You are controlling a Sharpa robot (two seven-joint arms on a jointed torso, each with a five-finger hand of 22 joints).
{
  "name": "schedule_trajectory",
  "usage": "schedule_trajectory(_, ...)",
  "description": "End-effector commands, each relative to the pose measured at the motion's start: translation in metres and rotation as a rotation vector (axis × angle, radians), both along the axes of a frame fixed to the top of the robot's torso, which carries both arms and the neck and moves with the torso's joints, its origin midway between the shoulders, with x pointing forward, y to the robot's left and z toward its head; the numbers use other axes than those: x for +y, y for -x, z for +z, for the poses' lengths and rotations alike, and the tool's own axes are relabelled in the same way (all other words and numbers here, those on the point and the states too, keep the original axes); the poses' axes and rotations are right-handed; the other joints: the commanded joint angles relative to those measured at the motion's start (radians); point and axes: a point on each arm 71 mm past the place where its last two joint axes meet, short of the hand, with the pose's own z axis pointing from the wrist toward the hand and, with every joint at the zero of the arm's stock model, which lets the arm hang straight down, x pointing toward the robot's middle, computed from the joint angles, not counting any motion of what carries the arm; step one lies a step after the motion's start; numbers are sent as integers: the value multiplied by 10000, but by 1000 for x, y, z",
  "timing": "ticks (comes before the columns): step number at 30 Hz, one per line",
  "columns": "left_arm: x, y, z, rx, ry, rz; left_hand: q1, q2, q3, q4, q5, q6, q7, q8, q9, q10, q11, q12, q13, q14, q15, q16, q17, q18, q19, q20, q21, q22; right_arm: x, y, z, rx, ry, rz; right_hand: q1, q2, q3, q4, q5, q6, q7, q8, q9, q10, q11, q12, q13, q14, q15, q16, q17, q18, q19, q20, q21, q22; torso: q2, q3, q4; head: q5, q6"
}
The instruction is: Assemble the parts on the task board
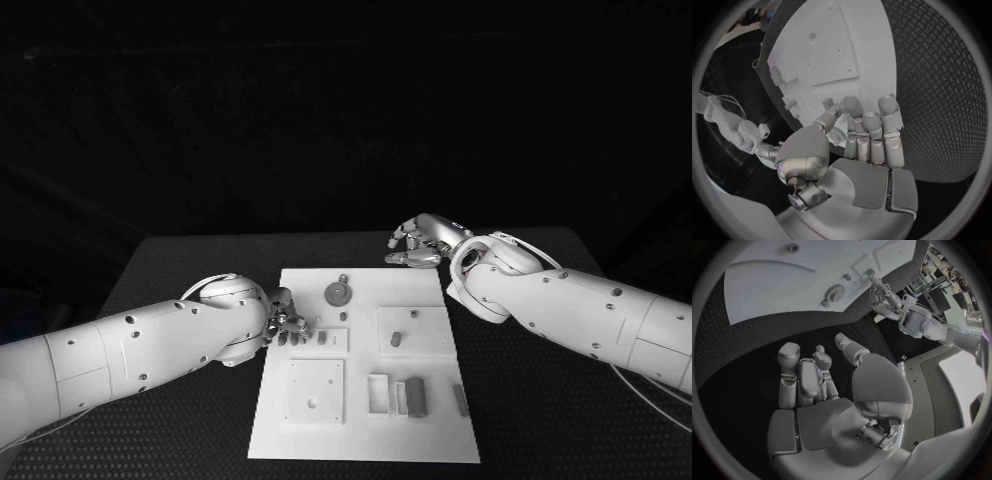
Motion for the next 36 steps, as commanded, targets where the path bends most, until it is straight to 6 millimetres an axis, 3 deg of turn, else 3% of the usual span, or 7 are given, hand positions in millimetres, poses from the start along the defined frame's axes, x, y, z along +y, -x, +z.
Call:
schedule_trajectory(1, -1, 0, 0, 23, -86, -90, 422, 346, 204, -287, 40, 15, -24, 42, -9, -42, 18, 46, -18, 18, -44, 57, -14, 145, 24, -67, 44, 183, 1, 0, -1, 58, 50, 90, -20, 28, -38, 16, 12, -2, 62, -58, 13, -66, 32, -44, -15, -68, 14, -32, 0, 856, 14, -55, -69, 167, -3, -1, 2, 4, -1)
schedule_trajectory(26, -1, 0, -1, -4, -237, -194, 626, 352, 219, -335, 92, 41, -27, 50, -11, -26, 17, 79, -33, 35, -36, 85, -15, 134, 30, -65, 84, 191, 2, 0, -1, 61, 48, 100, -21, 30, -38, 18, 13, -3, 63, -61, 15, -67, 33, -43, -16, -65, 15, -31, 5, 856, 15, -56, -71, 167, 3, 5, -3, 4, -26)
schedule_trajectory(30, -1, 0, -1, 84, -157, -155, 513, 250, 128, -250, -61, 54, -28, 51, -14, -19, 17, 90, -42, 39, -29, 88, -21, 126, 30, -63, 88, 181, 2, 0, -1, 60, 48, 94, -22, 29, -38, 18, 12, -3, 63, -61, 16, -67, 33, -43, -17, -68, 15, -33, 0, 856, 15, -56, -71, 167, 5, 7, -4, 7, -25)
schedule_trajectory(32, -2, 0, -1, 87, -151, -174, 357, 96, 42, -117, -440, 68, -40, 52, -18, -12, 8, 100, -52, 45, -31, 93, -26, 136, 30, -77, 83, 169, 2, 0, -1, 59, 48, 91, -22, 28, -39, 18, 12, -3, 63, -61, 16, -67, 33, -43, -17, -68, 15, -33, 0, 856, 15, -56, -71, 167, 2, 3, -2, 2, -23)
schedule_trajectory(36, -3, 0, -2, 110, -136, -194, 285, -29, 17, -18, -579, 75, -43, 51, -22, -10, 5, 106, -60, 46, -36, 94, -30, 138, 31, -77, 79, 163, 1, 0, -1, 70, 58, 81, -22, 27, -39, 18, 12, -4, 63, -62, 16, -67, 33, -43, -17, -68, 15, -34, 0, 856, 15, -56, -71, 167, 3, 1, 3, 0, -23)
